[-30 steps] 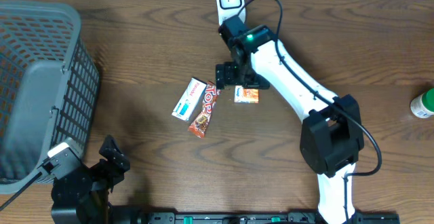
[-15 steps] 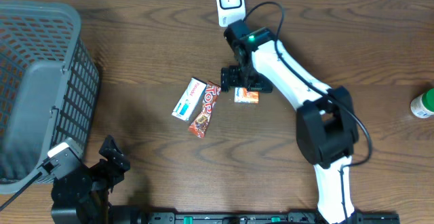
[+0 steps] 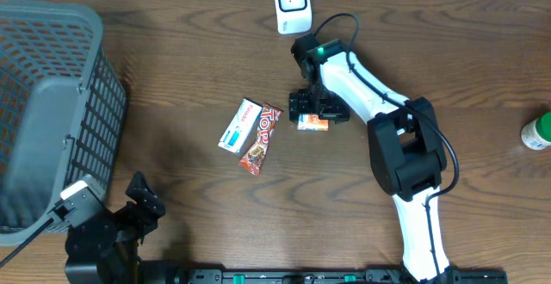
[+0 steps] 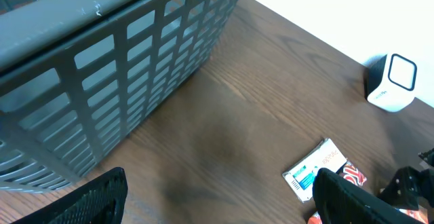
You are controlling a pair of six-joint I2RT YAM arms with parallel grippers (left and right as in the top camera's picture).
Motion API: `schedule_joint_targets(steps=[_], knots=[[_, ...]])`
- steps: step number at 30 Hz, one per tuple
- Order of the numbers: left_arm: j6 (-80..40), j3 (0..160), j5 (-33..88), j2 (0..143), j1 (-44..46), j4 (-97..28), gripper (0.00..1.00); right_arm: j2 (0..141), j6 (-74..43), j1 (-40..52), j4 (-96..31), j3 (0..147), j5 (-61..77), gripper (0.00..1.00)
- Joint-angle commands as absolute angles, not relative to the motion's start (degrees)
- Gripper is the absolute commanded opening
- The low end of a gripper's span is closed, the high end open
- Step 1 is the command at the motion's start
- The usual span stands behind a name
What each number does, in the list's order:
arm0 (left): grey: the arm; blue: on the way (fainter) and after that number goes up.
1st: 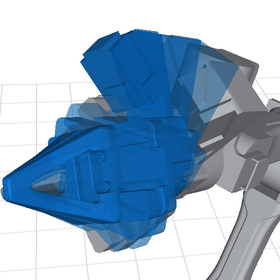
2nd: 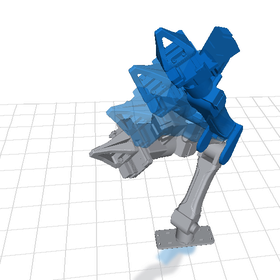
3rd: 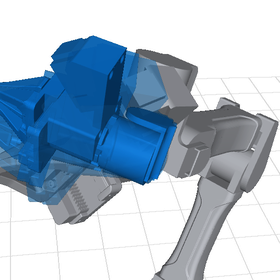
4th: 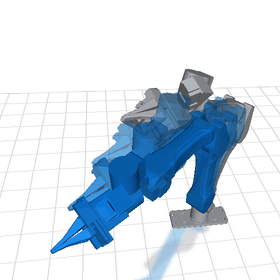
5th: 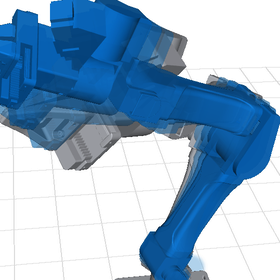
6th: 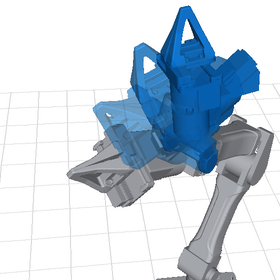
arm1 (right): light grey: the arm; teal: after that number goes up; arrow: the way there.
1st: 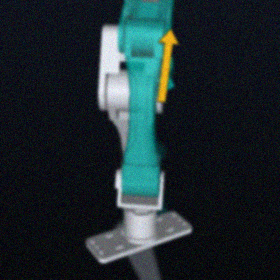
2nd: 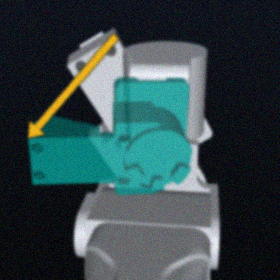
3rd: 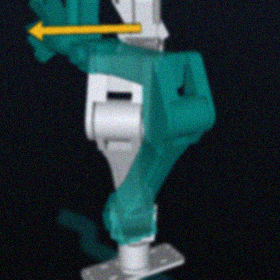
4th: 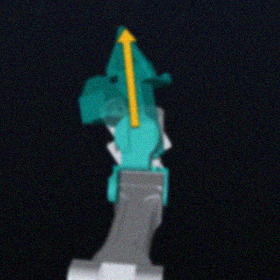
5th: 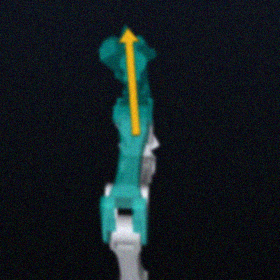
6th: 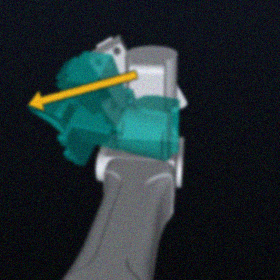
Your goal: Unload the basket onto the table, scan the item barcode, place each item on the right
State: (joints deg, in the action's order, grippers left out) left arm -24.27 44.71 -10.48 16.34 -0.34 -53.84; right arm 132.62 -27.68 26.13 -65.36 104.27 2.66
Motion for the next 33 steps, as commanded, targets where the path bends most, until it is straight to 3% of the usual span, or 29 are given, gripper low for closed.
schedule_joint_targets(steps=[1,4,12,26,33], knots=[[-25.0,45.0,-10.8,16.1,-0.6,-54.0,0.88,133.8,-26.4,25.5,-65.2,104.1,2.9,0.82],[-25.0,45.0,-10.8,16.1,-0.6,-54.0,0.88,133.8,-26.2,25.7,-65.3,104.1,3.0,0.74],[-25.0,45.0,-10.8,16.1,-0.6,-54.0,0.88,133.8,-24.2,25.4,-66.2,104.3,4.4,0.66],[-25.0,45.0,-10.8,16.1,-0.6,-54.0,0.88,133.8,-21.3,23.8,-80.7,111.7,18.2,0.65],[-25.0,45.0,-10.8,16.1,-0.6,-54.0,0.88,133.8,-16.0,22.1,-84.6,111.7,25.4,0.69]])
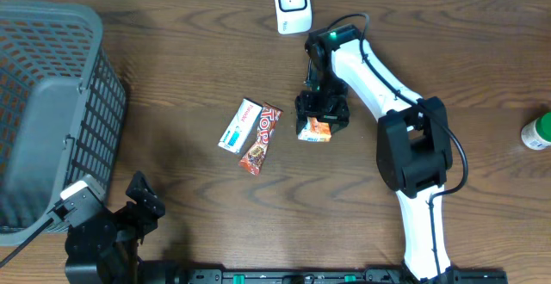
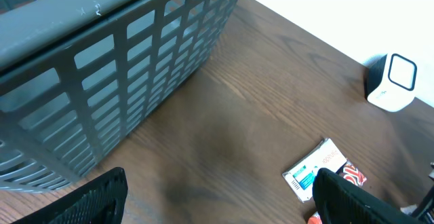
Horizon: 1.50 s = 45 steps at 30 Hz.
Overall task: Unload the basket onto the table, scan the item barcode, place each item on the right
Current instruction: 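Carry the Kleenex pack up to the white scanner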
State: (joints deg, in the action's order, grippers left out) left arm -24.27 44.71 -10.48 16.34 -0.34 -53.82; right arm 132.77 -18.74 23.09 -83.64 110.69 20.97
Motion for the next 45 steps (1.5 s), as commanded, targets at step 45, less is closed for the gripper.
schedule_joint_targets(steps=[45], knots=[[-25.0,45.0,-10.8,16.1,-0.6,-54.0,0.88,134.1,-19.9,17.3,-51.0,125.6,13.9,0.68]])
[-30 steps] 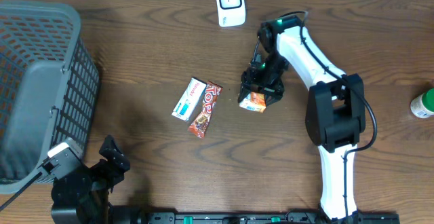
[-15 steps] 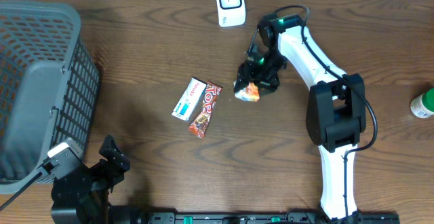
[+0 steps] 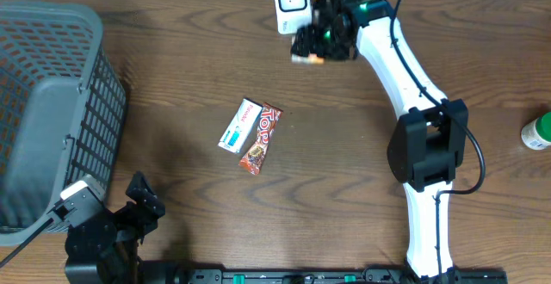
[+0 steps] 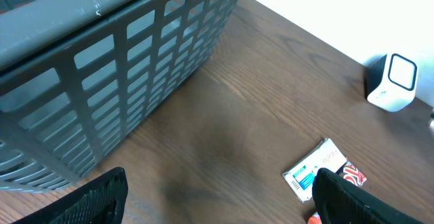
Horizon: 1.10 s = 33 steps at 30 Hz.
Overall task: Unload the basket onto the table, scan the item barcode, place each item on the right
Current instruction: 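Carry the Kleenex pack up to the white scanner, then hold the Kleenex pack's barcode side under the scanner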
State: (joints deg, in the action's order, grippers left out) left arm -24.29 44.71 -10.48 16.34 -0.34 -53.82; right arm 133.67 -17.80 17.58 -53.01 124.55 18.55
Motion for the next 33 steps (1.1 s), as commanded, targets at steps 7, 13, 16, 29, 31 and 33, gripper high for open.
schedule_joint_targets(steps=[7,13,16,29,31,33], knots=[[-25.0,45.0,-10.8,16.1,-0.6,-54.0,0.88,134.6,-19.9,18.2,-39.0,125.5,7.5,0.68],[-25.0,45.0,-10.8,16.1,-0.6,-54.0,0.88,135.2,-18.1,19.0,-28.8,125.5,3.1,0.66],[-25.0,45.0,-10.8,16.1,-0.6,-54.0,0.88,136.4,-17.5,19.5,-22.6,125.5,1.7,0.65],[-25.0,45.0,-10.8,16.1,-0.6,-54.0,0.88,146.1,-15.6,21.5,-2.4,125.5,-5.9,0.59],[-25.0,45.0,-10.8,16.1,-0.6,-54.0,0.88,147.1,-15.5,21.6,-1.6,125.5,-7.8,0.59],[-25.0,45.0,-10.8,16.1,-0.6,-54.0,0.88,148.1,-14.6,21.6,-0.7,125.5,-9.4,0.6]])
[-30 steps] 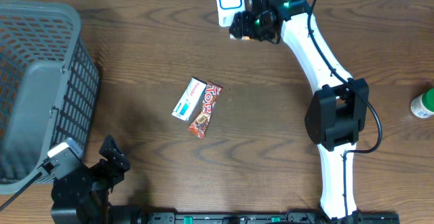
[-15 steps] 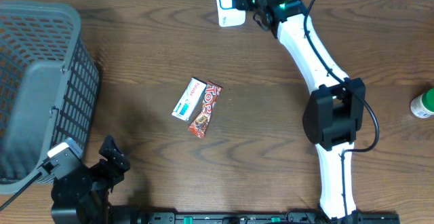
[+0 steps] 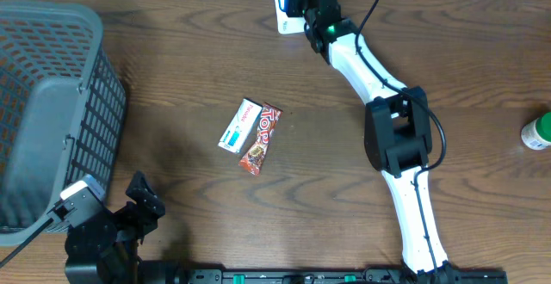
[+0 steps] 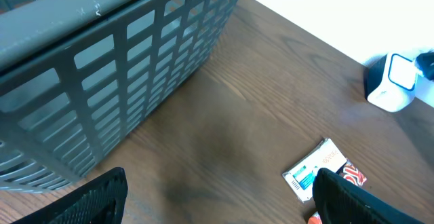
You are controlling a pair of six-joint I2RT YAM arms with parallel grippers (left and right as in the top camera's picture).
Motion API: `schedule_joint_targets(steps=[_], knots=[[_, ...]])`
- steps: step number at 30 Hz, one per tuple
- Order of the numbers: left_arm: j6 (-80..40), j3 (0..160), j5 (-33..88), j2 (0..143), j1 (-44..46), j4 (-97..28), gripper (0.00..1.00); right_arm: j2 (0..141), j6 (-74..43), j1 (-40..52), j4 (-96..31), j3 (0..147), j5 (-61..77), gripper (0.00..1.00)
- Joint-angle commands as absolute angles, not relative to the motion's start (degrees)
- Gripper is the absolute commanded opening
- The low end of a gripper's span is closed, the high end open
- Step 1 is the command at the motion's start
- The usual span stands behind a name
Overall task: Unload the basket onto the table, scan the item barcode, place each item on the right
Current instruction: 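Hold the Kleenex pack's barcode side under the scanner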
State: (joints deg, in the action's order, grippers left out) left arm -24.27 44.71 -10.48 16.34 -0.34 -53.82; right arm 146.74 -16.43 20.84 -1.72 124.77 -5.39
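Note:
The white barcode scanner (image 3: 281, 15) stands at the table's far edge, also seen as the scanner (image 4: 388, 83) in the left wrist view. My right gripper is right over it, shut on a small orange packet of which only a sliver shows. Most of the scanner's face is hidden under the gripper. My left gripper (image 4: 217, 200) rests open at the near left corner, nothing between its fingers (image 4: 102, 197).
A white box (image 3: 238, 125) and a red snack bar (image 3: 261, 138) lie side by side mid-table. A grey plastic basket (image 3: 43, 103) fills the left side. A green-capped bottle (image 3: 536, 132) sits at the right edge.
My right gripper with the orange packet has shifted from just right of the scanner to directly over it, nearer the far edge. The left arm has not moved.
My right gripper was down on the orange packet lying right of the snack bar. Then it stood over it, shut on it. Later it held the packet up beside the scanner, and now it holds it over the scanner.

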Motion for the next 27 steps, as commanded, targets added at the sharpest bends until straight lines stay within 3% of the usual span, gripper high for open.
schedule_joint_targets(steps=[1,14,20,27], knots=[[-25.0,45.0,-10.8,16.1,-0.6,-54.0,0.88,148.2,-13.8,21.6,-0.6,125.5,-9.5,0.61],[-25.0,45.0,-10.8,16.1,-0.6,-54.0,0.88,147.0,-11.7,22.2,-4.8,126.1,-10.5,0.61],[-25.0,45.0,-10.8,16.1,-0.6,-54.0,0.88,137.1,-11.8,21.7,-21.7,127.9,-11.1,0.58],[-25.0,45.0,-10.8,16.1,-0.6,-54.0,0.88,122.7,-15.2,18.0,-55.9,127.9,-13.7,0.59]])
